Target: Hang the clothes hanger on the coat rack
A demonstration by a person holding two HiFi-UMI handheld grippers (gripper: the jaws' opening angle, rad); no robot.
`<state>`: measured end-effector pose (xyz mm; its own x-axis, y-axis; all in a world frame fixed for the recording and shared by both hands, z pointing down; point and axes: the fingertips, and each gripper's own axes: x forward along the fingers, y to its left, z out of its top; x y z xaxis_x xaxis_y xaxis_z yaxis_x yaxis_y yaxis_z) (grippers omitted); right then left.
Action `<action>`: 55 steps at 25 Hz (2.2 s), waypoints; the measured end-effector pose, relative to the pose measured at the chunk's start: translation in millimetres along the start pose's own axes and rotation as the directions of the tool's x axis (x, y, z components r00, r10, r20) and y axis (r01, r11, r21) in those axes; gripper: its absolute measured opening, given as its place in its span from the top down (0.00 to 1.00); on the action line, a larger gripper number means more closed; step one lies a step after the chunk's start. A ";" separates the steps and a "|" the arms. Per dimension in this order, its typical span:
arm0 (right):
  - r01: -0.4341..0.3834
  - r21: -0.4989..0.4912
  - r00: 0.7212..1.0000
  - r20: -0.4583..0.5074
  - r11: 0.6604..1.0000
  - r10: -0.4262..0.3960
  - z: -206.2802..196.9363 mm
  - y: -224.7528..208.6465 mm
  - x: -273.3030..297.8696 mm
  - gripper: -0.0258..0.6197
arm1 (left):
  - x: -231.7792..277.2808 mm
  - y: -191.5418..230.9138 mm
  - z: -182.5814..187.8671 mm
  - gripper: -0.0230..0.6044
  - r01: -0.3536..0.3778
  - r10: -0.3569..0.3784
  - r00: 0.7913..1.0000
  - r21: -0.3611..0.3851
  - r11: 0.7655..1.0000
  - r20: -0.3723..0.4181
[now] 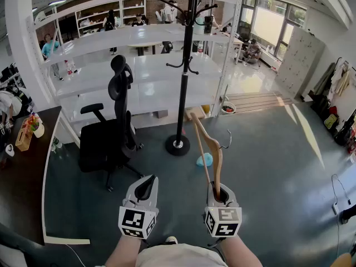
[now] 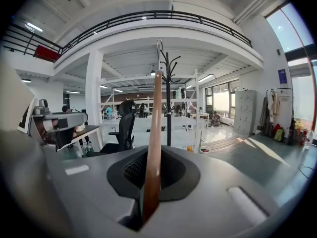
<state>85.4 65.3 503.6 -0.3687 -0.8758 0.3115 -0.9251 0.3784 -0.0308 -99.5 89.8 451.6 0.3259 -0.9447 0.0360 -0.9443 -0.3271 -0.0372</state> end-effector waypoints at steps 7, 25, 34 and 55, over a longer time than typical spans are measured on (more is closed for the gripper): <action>0.005 0.009 1.000 -0.003 1.000 -0.005 -0.9 -1.0 -3.8 0.90 | -2.6 -0.3 -0.6 0.96 -0.001 0.001 1.000 -0.003 1.000 -0.002; 0.062 0.064 0.997 -0.050 0.996 -0.059 -5.5 -10.1 16.1 0.89 | -2.1 30.3 -10.6 0.96 -0.020 0.019 1.000 -0.021 1.000 -0.021; 0.053 0.066 0.997 -0.068 0.996 -0.048 3.0 -34.3 72.8 0.89 | 40.3 59.9 -26.1 0.96 -0.061 0.060 0.997 -0.031 0.998 -0.056; 0.060 0.054 0.998 0.019 0.997 -0.061 105.9 -176.3 275.2 0.89 | 279.0 131.7 15.9 0.96 -0.129 0.129 0.991 0.014 0.992 0.037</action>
<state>137.4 -274.2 494.2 -0.3135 -0.9026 0.2951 -0.9490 0.3089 -0.0635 -132.3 -217.2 440.9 0.2032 -0.9791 -0.0057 -0.9777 -0.2026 -0.0551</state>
